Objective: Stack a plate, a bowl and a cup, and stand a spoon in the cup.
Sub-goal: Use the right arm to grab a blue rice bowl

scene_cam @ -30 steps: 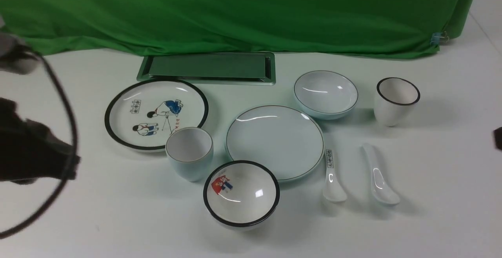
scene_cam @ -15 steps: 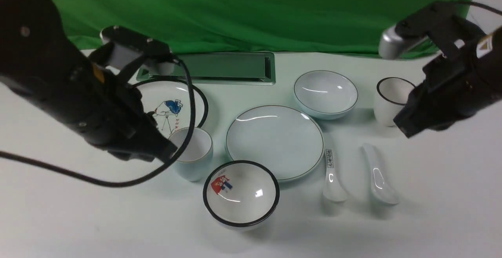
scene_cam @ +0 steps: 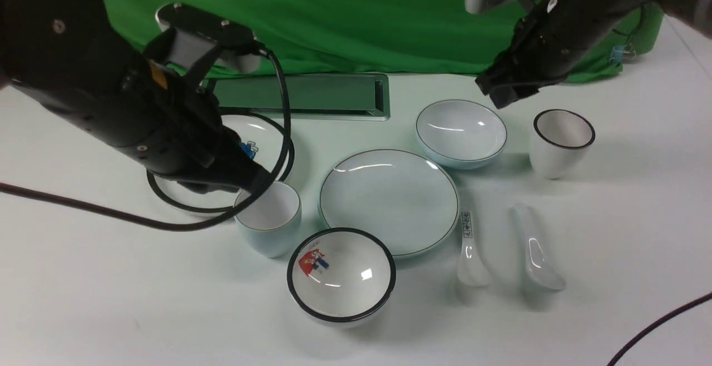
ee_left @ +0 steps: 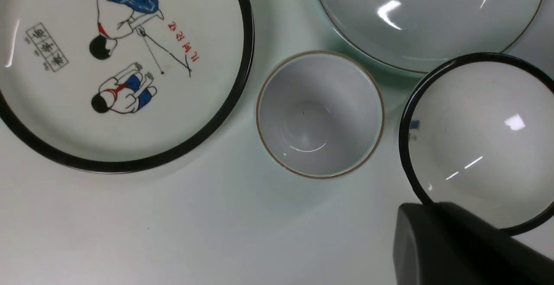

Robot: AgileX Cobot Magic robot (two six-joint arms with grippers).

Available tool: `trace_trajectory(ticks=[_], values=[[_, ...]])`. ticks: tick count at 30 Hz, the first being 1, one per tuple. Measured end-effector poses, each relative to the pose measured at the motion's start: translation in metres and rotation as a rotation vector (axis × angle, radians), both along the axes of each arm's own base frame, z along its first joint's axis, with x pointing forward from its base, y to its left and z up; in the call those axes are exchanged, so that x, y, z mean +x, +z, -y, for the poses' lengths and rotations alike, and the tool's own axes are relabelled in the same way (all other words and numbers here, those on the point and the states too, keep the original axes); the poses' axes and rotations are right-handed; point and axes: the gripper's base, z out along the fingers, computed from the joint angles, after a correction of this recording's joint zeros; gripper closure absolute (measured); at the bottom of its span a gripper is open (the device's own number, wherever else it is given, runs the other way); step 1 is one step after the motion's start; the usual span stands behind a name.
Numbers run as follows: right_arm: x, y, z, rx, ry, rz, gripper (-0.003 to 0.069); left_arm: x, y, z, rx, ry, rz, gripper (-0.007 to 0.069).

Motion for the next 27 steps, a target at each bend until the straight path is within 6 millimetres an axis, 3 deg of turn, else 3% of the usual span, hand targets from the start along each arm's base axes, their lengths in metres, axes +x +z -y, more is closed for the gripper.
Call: trace_trajectory(ticks=[4,12,18,27], values=[[0.031,-0.016,0.008,0.009,-0.049,0.026,0.0216,0.001,0.000,0.000,-0.003,0.001,0.009,0.0653],[0.063,-0.065,0.006,0.007,-0.065,0.024,0.0232,0.006,0.004,0.002,-0.026,0.011,0.076,0.0653],[0.069,-0.097,0.004,0.006,-0.076,-0.027,0.0317,0.011,0.007,0.002,-0.042,0.018,0.136,0.0653],[0.068,-0.099,0.004,0.002,-0.072,-0.045,0.0512,0.012,0.007,0.000,-0.012,0.012,0.152,0.0653]])
